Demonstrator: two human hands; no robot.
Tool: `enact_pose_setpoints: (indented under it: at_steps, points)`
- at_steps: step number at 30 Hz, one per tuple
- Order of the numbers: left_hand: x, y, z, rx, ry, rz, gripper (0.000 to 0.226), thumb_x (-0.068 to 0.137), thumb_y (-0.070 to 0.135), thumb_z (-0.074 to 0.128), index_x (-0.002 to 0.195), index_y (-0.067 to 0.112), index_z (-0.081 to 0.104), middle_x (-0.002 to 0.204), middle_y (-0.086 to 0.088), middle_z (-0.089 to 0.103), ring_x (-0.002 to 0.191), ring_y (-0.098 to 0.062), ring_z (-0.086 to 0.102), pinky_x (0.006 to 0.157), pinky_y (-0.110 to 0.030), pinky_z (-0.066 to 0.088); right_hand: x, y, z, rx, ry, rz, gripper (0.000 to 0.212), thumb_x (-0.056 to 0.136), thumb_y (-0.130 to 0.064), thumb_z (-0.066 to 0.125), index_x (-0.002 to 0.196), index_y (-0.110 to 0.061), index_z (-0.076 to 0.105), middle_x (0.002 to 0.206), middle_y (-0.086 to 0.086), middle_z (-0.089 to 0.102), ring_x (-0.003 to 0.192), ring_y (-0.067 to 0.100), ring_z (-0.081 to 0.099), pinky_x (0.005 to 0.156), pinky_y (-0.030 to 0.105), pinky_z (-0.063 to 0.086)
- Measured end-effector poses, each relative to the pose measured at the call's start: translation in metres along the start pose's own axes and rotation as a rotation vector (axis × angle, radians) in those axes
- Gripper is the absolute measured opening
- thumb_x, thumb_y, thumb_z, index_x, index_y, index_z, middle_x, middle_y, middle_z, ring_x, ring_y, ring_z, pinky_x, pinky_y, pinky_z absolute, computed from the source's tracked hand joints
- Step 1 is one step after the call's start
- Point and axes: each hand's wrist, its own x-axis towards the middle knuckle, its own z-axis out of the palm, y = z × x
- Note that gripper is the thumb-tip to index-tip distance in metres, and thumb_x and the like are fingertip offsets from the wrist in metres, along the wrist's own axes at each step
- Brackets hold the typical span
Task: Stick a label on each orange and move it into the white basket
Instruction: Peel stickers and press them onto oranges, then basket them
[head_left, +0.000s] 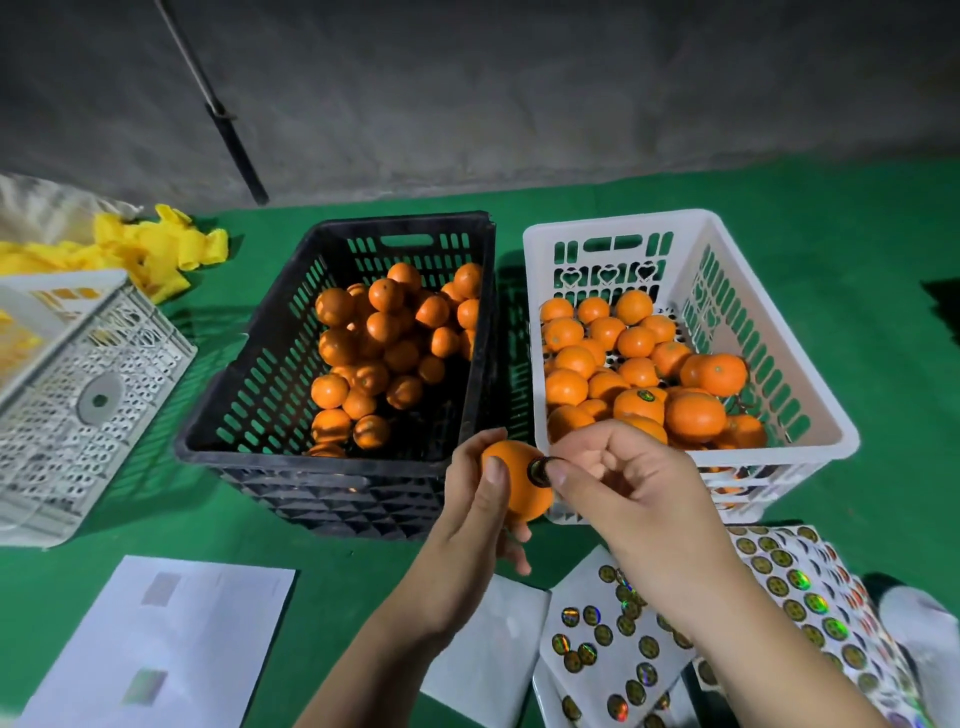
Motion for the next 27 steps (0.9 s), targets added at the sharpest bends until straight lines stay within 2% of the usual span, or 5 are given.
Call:
enact_pose_setpoints:
  at_steps: [4, 10, 15, 21, 27]
  points:
    - [-0.012, -0.003, 0.006, 0.134, -0.070, 0.112, 0.052, 0.098, 0.063, 0.049, 0.143, 0.039, 0.040, 0.112, -0.021, 0.051, 0.079, -0.019, 0.059, 0.070, -0.033, 0.056, -0.006, 0.001, 0.001, -0.141, -0.034, 0.033, 0.016, 0.094, -0.013, 0.073, 0.092, -0.028, 0.073, 0.075, -0.009, 0.069, 0.074, 0.007, 0.064, 0.068, 0.016, 0.049]
    - [-0.016, -0.002, 0.021, 0.188, -0.045, 0.139, 0.038, 0.102, 0.045, 0.043, 0.138, 0.032, 0.040, 0.096, -0.015, 0.048, 0.066, -0.016, 0.053, 0.062, -0.031, 0.052, -0.010, -0.001, -0.010, -0.240, -0.018, 0.034, 0.012, 0.093, -0.018, 0.075, 0.090, -0.030, 0.074, 0.081, -0.010, 0.074, 0.078, 0.006, 0.068, 0.070, 0.016, 0.050]
    - [-0.015, 0.000, 0.028, 0.165, -0.054, 0.135, 0.036, 0.104, 0.042, 0.043, 0.137, 0.026, 0.041, 0.093, -0.016, 0.044, 0.064, -0.017, 0.049, 0.059, -0.030, 0.048, -0.012, 0.001, -0.017, -0.225, -0.003, 0.022, 0.015, 0.095, -0.017, 0.073, 0.085, -0.029, 0.074, 0.079, -0.005, 0.073, 0.076, 0.013, 0.068, 0.072, 0.028, 0.054]
    - [-0.010, 0.002, 0.034, 0.067, -0.069, 0.070, 0.034, 0.104, 0.052, 0.047, 0.131, 0.032, 0.049, 0.076, 0.000, 0.051, 0.064, -0.017, 0.046, 0.058, -0.036, 0.045, -0.014, 0.001, -0.019, -0.400, 0.014, -0.136, 0.015, 0.097, -0.019, 0.070, 0.091, -0.034, 0.069, 0.086, -0.018, 0.064, 0.088, 0.007, 0.063, 0.071, 0.011, 0.044]
    - [-0.004, 0.003, 0.036, -0.037, -0.071, 0.002, 0.033, 0.098, 0.049, 0.051, 0.125, 0.032, 0.056, 0.079, -0.004, 0.052, 0.066, -0.017, 0.047, 0.057, -0.032, 0.044, -0.010, 0.005, -0.021, -0.508, -0.022, -0.202, 0.014, 0.099, -0.022, 0.065, 0.095, -0.035, 0.065, 0.092, -0.021, 0.056, 0.095, 0.011, 0.055, 0.072, 0.013, 0.037]
